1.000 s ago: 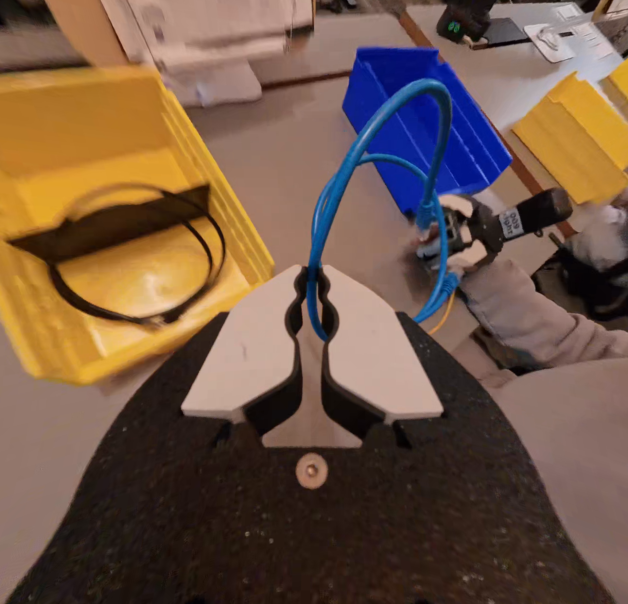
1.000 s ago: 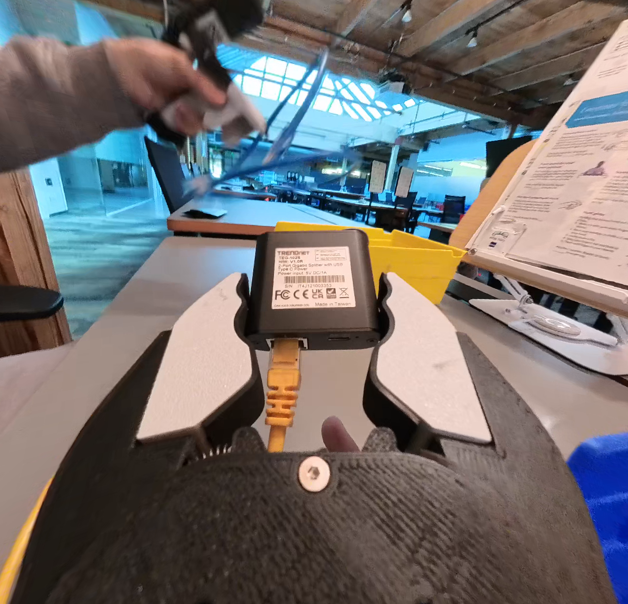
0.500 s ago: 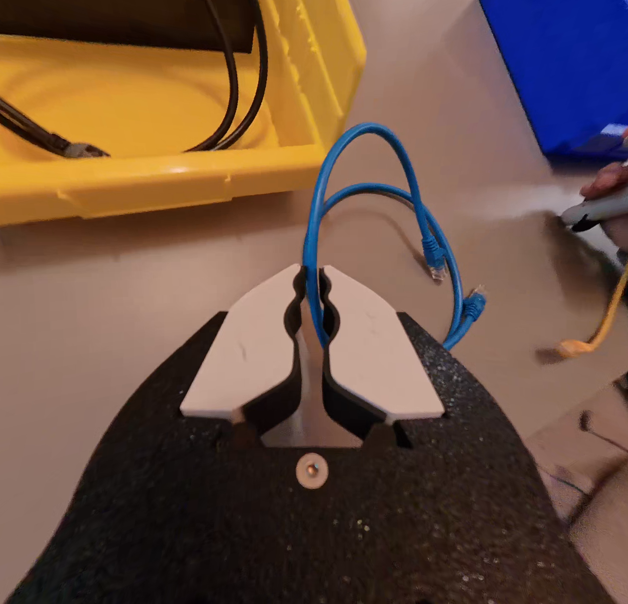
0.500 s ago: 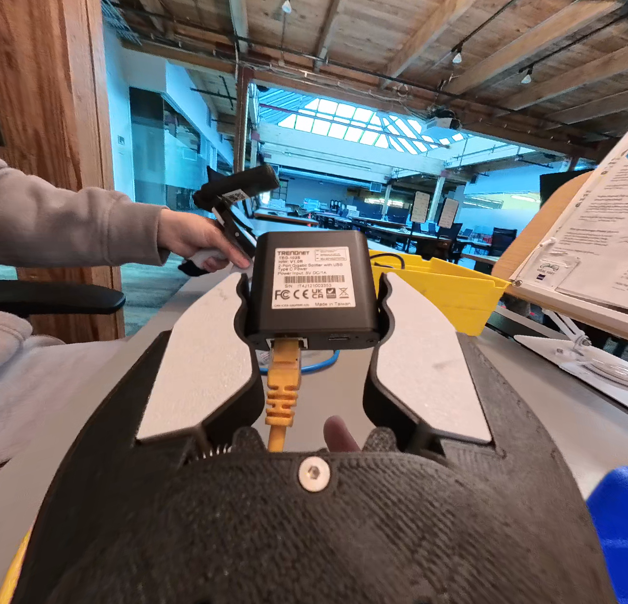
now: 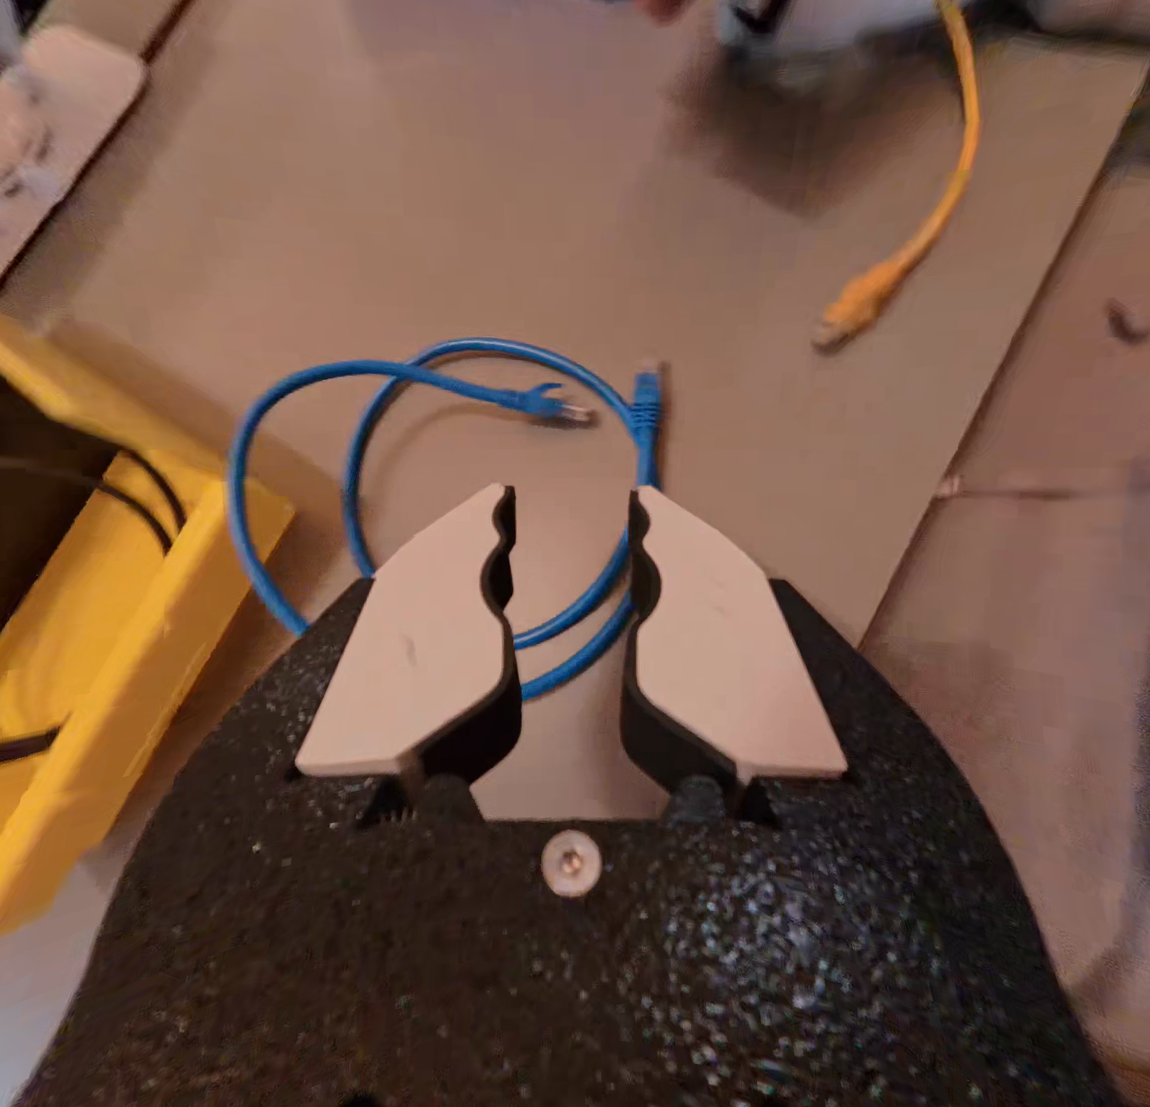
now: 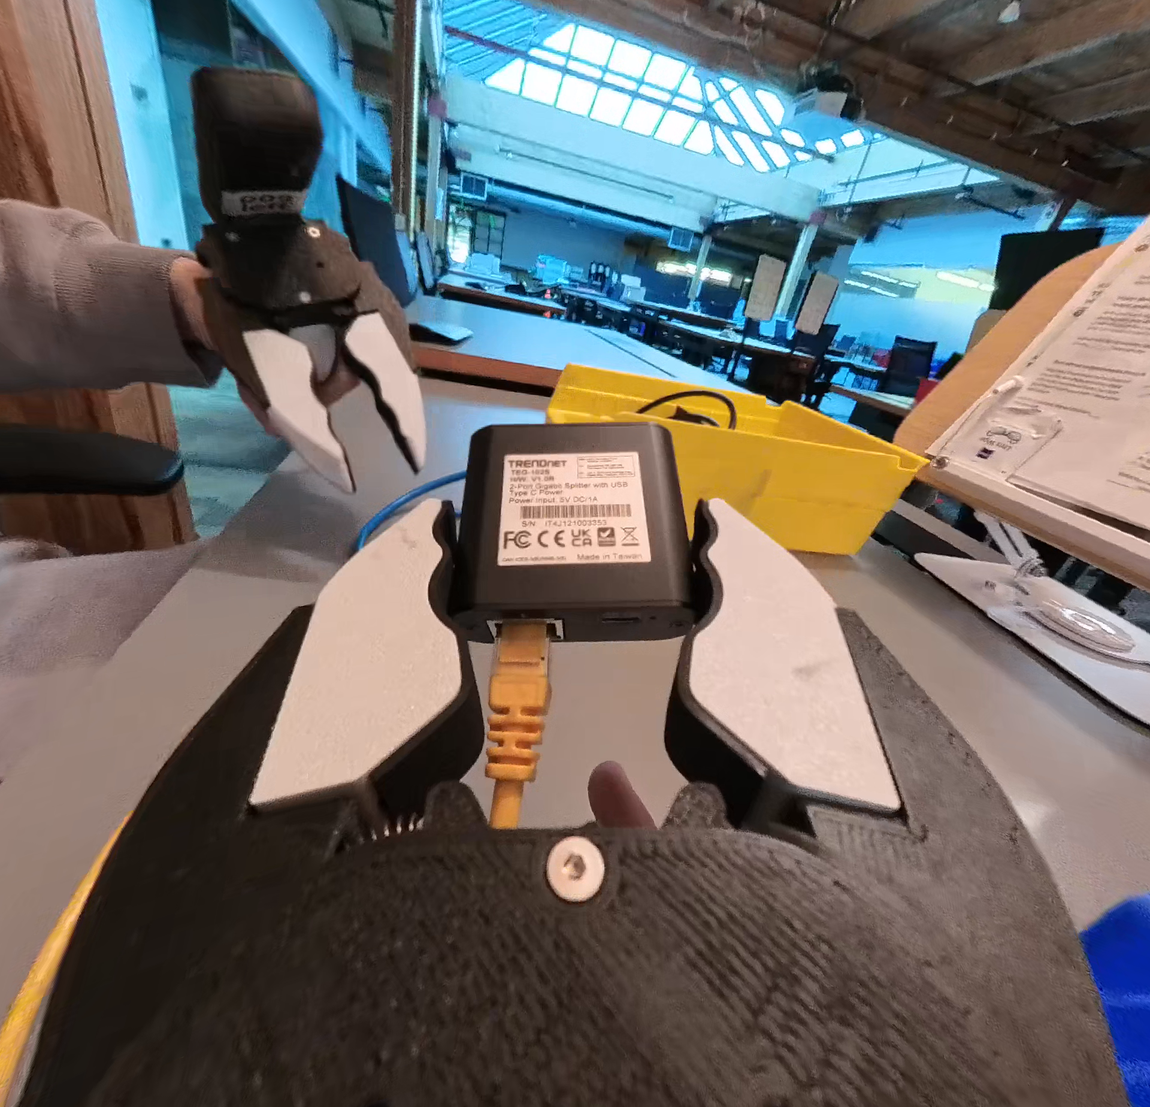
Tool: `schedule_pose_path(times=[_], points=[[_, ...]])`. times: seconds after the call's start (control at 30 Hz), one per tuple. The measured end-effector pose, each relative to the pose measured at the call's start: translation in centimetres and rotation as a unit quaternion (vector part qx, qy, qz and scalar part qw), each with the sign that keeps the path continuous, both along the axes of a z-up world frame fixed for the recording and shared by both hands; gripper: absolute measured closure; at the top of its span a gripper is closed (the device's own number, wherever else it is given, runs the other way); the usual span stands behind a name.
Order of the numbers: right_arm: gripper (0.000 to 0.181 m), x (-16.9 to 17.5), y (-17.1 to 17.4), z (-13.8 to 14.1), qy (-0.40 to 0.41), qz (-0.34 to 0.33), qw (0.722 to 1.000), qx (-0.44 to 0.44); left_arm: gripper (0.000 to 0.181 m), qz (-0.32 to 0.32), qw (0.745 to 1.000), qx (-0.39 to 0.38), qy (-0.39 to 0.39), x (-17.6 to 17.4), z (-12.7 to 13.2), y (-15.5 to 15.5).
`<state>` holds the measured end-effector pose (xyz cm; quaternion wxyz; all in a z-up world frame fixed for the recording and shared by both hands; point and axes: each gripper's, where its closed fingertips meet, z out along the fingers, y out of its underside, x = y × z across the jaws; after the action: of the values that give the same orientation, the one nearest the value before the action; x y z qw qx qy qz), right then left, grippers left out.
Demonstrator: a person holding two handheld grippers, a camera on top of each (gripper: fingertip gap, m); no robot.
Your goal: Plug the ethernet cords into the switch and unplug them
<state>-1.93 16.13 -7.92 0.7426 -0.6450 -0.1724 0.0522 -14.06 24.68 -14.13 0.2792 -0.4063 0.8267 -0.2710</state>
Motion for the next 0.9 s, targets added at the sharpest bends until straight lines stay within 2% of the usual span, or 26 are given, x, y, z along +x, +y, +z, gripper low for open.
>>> schedule_pose_path(times=[0.1,0.2,0.27,0.33,0.43,0.57,0.67,0.9], points=[[0.108,-0.3,0.0,-0.1,0.002,0.007,1.0,-0.003,0.15,-0.039,0.997,0.061,0.024,0.3,-2.7,-1.9],[0.108,-0.2,-0.1,-0.3,0.003,0.007,1.0,-0.004,0.153,-0.032,0.997,0.06,0.037,1.3,-4.0,-2.2],[0.108,-0.3,-0.2,-0.3,0.001,0.011,1.0,0.0,0.155,-0.038,0.997,0.061,0.021,2.1,-3.5,-2.0],[0.108,-0.4,-0.1,-0.4,-0.001,0.012,1.0,-0.006,0.149,-0.051,0.992,0.112,-0.01,3.2,-2.1,-1.0],[0.108,-0.9,0.2,-0.8,-0.012,0.022,0.999,-0.021,0.141,-0.119,0.972,0.2,-0.003,4.6,-1.4,0.5],[0.108,-1.5,0.3,-1.3,-0.037,0.028,0.998,-0.032,0.136,-0.242,0.943,0.219,0.069,6.0,-1.6,0.6],[0.108,-1.8,0.3,-1.5,-0.044,0.034,0.998,-0.034,0.135,-0.302,0.918,0.172,0.193,5.8,-1.6,-0.2],[0.108,-1.2,-0.8,-0.2,-0.008,0.047,0.999,0.007,0.136,-0.359,0.838,0.158,0.379,6.6,-3.1,0.8]])
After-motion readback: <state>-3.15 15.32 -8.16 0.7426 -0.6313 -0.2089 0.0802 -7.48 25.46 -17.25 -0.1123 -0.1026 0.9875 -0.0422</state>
